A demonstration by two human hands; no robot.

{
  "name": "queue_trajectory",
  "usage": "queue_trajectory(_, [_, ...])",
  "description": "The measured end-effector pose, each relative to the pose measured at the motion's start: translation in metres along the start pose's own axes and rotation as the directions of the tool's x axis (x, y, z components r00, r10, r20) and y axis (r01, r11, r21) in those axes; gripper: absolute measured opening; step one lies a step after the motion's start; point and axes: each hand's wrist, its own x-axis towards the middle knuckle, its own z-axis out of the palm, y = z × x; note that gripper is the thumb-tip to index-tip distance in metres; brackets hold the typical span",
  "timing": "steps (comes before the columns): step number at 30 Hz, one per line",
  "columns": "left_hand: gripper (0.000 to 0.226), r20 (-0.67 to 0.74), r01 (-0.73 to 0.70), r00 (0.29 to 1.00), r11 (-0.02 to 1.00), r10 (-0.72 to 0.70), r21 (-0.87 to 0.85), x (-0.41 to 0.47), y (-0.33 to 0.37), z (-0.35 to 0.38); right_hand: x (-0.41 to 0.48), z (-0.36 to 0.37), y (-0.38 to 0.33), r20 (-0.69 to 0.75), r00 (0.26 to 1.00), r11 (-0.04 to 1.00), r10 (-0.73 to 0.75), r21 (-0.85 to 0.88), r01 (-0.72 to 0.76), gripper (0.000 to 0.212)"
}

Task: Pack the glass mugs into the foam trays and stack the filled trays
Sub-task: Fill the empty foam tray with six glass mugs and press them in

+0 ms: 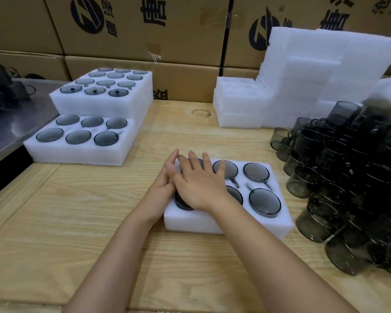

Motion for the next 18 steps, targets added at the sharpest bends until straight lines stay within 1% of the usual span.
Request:
queue_trajectory(2, [0.054,-0.078,-0.018,0.997,0.999,0.021,0.033,-0.001,0.007,0.003,0.0,-0.004,0.002,0.01,1.0,0.985,-0.002,0.175,0.001,0.073])
queue_trajectory(3, [0.049,-0.133,-0.042,0.989,0.992,0.059,0.121,-0.001,0.01,0.004,0.0,-0.005,0.003,0.003,1.0,0.967,0.001,0.256,-0.001,0.072])
queue_trajectory(4, [0.047,-0.165,-0.073,0.979,0.964,0.118,0.254,0.0,0.012,0.006,0.0,-0.007,0.003,-0.007,1.0,0.945,0.006,0.327,-0.003,0.072])
queue_trajectory(5, [0.049,-0.152,-0.106,0.972,0.915,0.177,0.39,-0.001,0.015,0.009,-0.001,-0.009,0.004,-0.015,1.0,0.92,0.015,0.392,-0.007,0.072])
queue_trajectory(6, [0.052,-0.103,-0.131,0.973,0.859,0.208,0.495,-0.001,0.017,0.013,-0.002,-0.01,0.005,-0.025,0.999,0.881,0.027,0.473,-0.012,0.069])
queue_trajectory(7, [0.051,-0.03,-0.146,0.98,0.809,0.197,0.569,-0.001,0.018,0.017,-0.004,-0.012,0.006,-0.036,0.998,0.83,0.044,0.558,-0.016,0.065])
queue_trajectory(9, [0.049,0.129,-0.173,0.985,0.692,0.116,0.701,0.001,0.017,0.02,-0.007,-0.017,0.005,-0.054,0.996,0.736,0.067,0.676,-0.013,0.061])
queue_trajectory(10, [0.05,0.171,-0.168,0.984,0.625,0.056,0.762,0.001,0.016,0.021,-0.009,-0.019,0.005,-0.068,0.996,0.711,0.062,0.703,0.003,0.059])
queue_trajectory(12, [0.052,0.148,-0.1,0.987,0.52,-0.053,0.848,0.001,0.017,0.02,-0.016,-0.024,0.005,-0.106,0.992,0.687,0.063,0.726,0.034,0.055])
queue_trajectory(13, [0.054,0.119,-0.061,0.989,0.491,-0.087,0.869,0.0,0.018,0.019,-0.021,-0.026,0.008,-0.136,0.989,0.722,0.063,0.69,0.049,0.053])
queue_trajectory(14, [0.055,0.093,-0.031,0.99,0.474,-0.109,0.88,-0.001,0.019,0.021,-0.029,-0.028,0.014,-0.185,0.982,0.832,0.048,0.552,0.063,0.052])
queue_trajectory(15, [0.056,0.071,-0.01,0.991,0.459,-0.117,0.889,-0.002,0.02,0.023,-0.036,-0.029,0.024,-0.25,0.968,0.944,0.028,0.324,0.057,0.051])
queue_trajectory(16, [0.058,0.033,0.02,0.993,0.449,-0.11,0.893,-0.003,0.021,0.025,-0.044,-0.03,0.037,-0.322,0.947,0.995,0.007,0.099,0.027,0.049])
queue_trajectory(17, [0.06,-0.023,0.063,0.996,0.469,-0.091,0.881,-0.005,0.022,0.027,-0.053,-0.031,0.051,-0.383,0.924,0.999,0.013,-0.043,-0.031,0.046])
queue_trajectory(18, [0.063,-0.101,0.118,0.993,0.528,-0.062,0.841,-0.008,0.021,0.029,-0.064,-0.033,0.063,-0.434,0.899,0.99,0.058,-0.09,-0.107,0.042])
